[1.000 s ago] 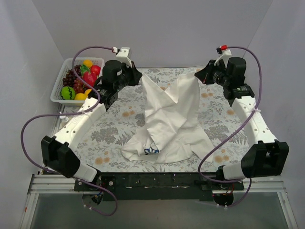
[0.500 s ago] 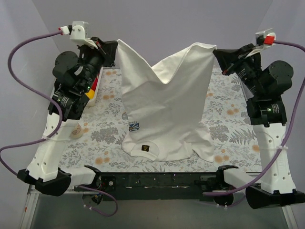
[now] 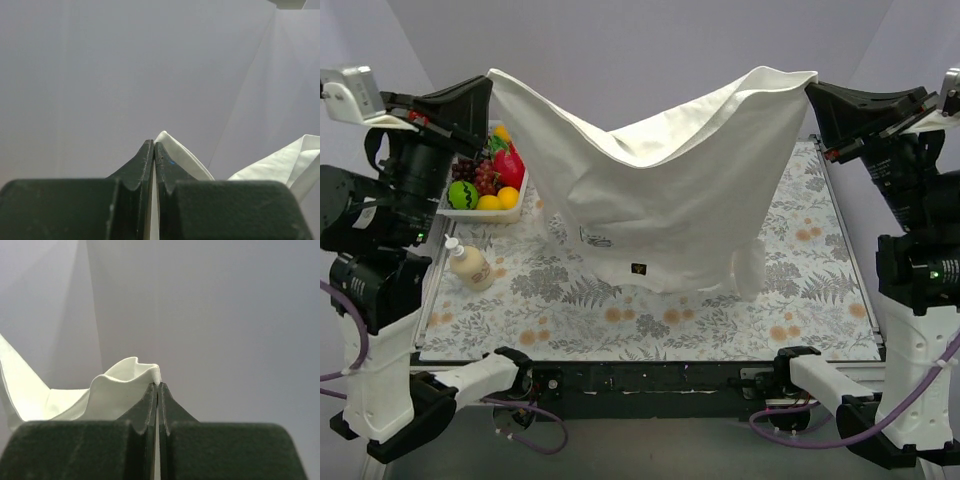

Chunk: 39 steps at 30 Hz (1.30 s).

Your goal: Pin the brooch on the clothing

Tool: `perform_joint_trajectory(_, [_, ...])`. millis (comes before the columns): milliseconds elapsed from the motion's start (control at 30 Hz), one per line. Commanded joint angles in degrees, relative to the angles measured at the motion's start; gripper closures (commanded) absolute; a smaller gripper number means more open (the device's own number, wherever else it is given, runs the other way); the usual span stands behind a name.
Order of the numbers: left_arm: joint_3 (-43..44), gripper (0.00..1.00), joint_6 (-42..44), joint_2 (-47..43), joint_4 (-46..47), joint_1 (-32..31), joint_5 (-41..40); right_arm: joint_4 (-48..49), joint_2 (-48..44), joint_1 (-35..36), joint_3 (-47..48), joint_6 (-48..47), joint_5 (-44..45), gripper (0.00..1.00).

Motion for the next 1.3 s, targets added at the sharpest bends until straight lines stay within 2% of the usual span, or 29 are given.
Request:
perform_joint_trajectory(0, [2.31, 1.00, 0.26, -3.08, -1.75, 0.40, -0.69, 1.39, -2.82, -0.24, 3.94, 1.02, -0.17, 0.99])
perform_joint_trajectory(333, [10.47, 1.00, -2.73, -5.63, -6.94, 0.40, 3.97, -0.28, -6.52, -0.24, 8.59, 1.81, -2.02, 0.99])
perform_joint_trajectory(633, [12.94, 1.00, -3.35, -5.11, -9.31, 0.57, 4.68, -2.22, -7.84, -0.24, 10.89, 0.76, -0.35, 0.99])
perform_joint_trajectory(833, [4.78, 1.00, -2.55, -4.58, -6.68, 0.49, 3.98, -2.31, -6.08, -0.33, 6.59, 0.23, 0.35, 0.99])
perform_joint_trajectory(1033, [-6.29, 1.00, -1.33, -4.49, -1.15, 0.48, -0.32, -1.69, -3.54, -0.24, 2.54, -1.26, 1.93, 0.99])
perform_joint_trajectory(1267, [-8.51, 1.00, 0.61, 0.16, 2.37, 0.49, -2.53, -0.55, 1.39, -0.24, 1.04, -2.49, 4.04, 0.99])
